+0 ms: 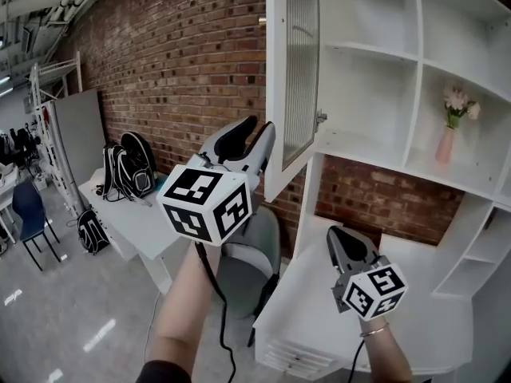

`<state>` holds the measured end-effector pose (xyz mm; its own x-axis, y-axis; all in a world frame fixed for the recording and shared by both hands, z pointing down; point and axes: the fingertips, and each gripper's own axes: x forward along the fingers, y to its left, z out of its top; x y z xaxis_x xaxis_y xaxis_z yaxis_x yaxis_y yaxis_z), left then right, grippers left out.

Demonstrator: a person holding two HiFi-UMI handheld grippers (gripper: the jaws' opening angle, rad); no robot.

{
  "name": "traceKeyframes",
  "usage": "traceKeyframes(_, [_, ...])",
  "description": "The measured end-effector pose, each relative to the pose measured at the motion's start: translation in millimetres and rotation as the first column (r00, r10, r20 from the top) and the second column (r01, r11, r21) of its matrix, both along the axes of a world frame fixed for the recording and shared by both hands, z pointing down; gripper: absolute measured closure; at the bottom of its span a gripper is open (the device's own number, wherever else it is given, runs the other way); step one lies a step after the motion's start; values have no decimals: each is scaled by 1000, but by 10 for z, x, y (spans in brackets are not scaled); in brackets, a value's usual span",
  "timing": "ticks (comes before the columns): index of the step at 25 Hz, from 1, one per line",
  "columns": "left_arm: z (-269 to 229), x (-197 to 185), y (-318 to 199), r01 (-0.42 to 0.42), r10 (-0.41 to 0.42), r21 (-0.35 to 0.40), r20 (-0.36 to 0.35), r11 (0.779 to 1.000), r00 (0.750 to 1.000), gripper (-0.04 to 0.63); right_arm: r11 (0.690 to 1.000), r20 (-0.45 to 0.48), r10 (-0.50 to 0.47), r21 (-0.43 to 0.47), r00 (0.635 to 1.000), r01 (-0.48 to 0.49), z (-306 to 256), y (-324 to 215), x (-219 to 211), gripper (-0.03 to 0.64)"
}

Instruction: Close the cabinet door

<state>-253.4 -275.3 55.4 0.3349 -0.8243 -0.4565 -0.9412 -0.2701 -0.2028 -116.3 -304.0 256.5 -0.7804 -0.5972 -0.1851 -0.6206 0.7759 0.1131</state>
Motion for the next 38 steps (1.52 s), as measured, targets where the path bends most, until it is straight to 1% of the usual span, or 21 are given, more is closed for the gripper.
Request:
traceKeyframes(3, [-64, -22, 0, -47, 47, 5, -20, 999, 999, 497, 1000, -10, 18, -11, 1000, -18, 22, 25, -23, 617])
traceKeyframes(7, [-79, -50, -36, -72, 72, -2, -36, 997, 997, 497, 998, -10, 52, -18, 999, -52, 9, 26, 21, 617])
traceKeyframes(12, [-58, -19, -47, -54, 55, 7, -60, 999, 997, 500, 996, 4, 81, -33, 997, -81, 55, 10, 177, 617])
traceKeyframes(16, [-72, 114, -61, -40, 40, 4, -49, 999, 998, 502, 995, 4, 84, -51, 996, -84, 120, 1, 307, 617])
traceKeyframes(21, [-56, 249, -33, -39, 40, 9, -52, 999, 998, 502, 991, 1, 114, -68, 994, -113, 200, -8, 457, 617])
traceKeyframes(25, [-80, 387, 4, -1, 1, 15, -24, 1000, 1000, 500, 987, 0, 142, -70, 990, -142, 172, 3, 603, 617])
traceKeyframes(29, [-84, 506, -4, 27, -27, 20, -24, 999, 999, 500, 985, 7, 157, -72, 988, -156, 140, 3, 772, 616])
traceKeyframes(34, [-75, 658, -15, 16, -15, 13, -24, 1000, 1000, 500, 984, 8, 167, -67, 986, -166, 120, -5, 938, 617])
traceKeyframes(38, [-69, 854, -36, 2, -2, 9, -2, 1000, 1000, 500, 983, 10, 171, -66, 985, -170, 112, -3, 1030, 617])
